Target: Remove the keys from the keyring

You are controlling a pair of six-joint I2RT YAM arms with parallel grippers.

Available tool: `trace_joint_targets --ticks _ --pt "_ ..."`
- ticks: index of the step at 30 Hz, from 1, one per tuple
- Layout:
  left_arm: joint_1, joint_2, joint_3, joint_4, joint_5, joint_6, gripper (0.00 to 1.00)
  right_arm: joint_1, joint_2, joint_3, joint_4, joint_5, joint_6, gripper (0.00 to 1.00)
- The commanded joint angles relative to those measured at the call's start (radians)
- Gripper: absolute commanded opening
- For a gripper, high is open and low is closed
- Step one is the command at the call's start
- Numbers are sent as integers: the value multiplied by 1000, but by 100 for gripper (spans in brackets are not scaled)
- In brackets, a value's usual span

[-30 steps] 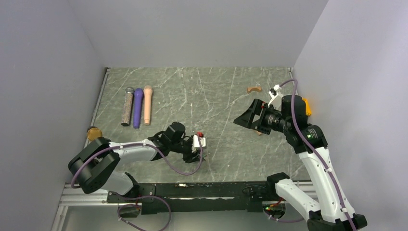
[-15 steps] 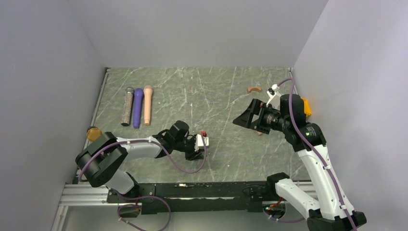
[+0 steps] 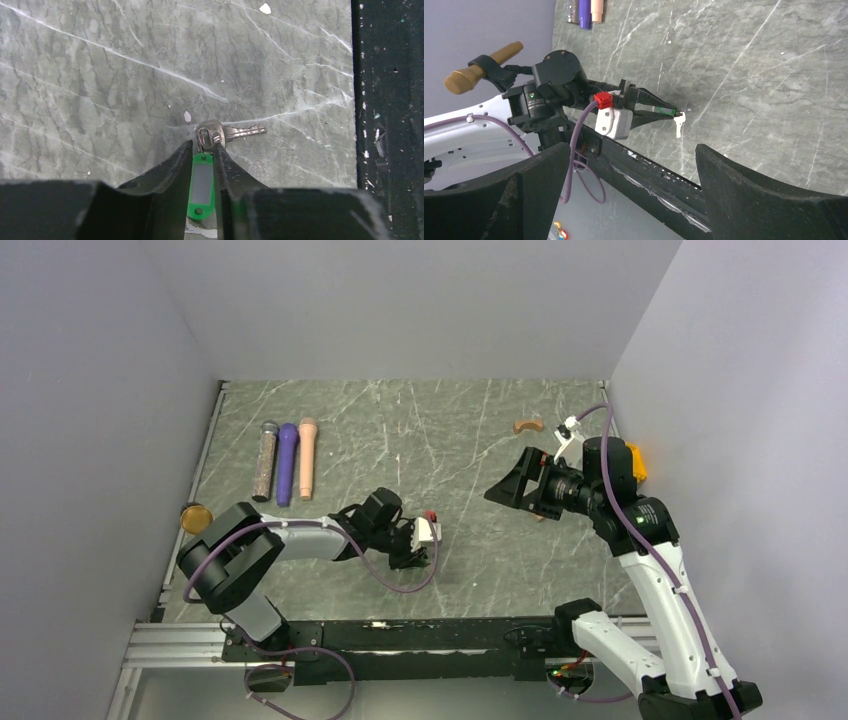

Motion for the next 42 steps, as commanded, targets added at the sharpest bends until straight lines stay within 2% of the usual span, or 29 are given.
trace_joint_targets --ticks 1,6,11,18,29,37,42 --pt "-5 29 51 -5 38 2 23 4 -16 40 -19 9 -12 100" --pt "-5 50 73 -27 35 -24 19 3 -12 53 -29 15 -21 100" --pt "-5 47 75 -37 38 -29 0 3 -12 55 -30 14 -23 100" --pt "-7 -15 74 -59 26 -65 0 4 -15 56 -15 2 -8 100" --pt "-7 -219 109 -73 -79 -243 0 2 -36 47 87 -54 93 100" --pt "-24 -386 168 -122 -219 -349 0 4 -50 19 219 -111 168 99" --pt "-50 -447 249 -189 -330 -413 0 3 -37 5 263 -148 170 92"
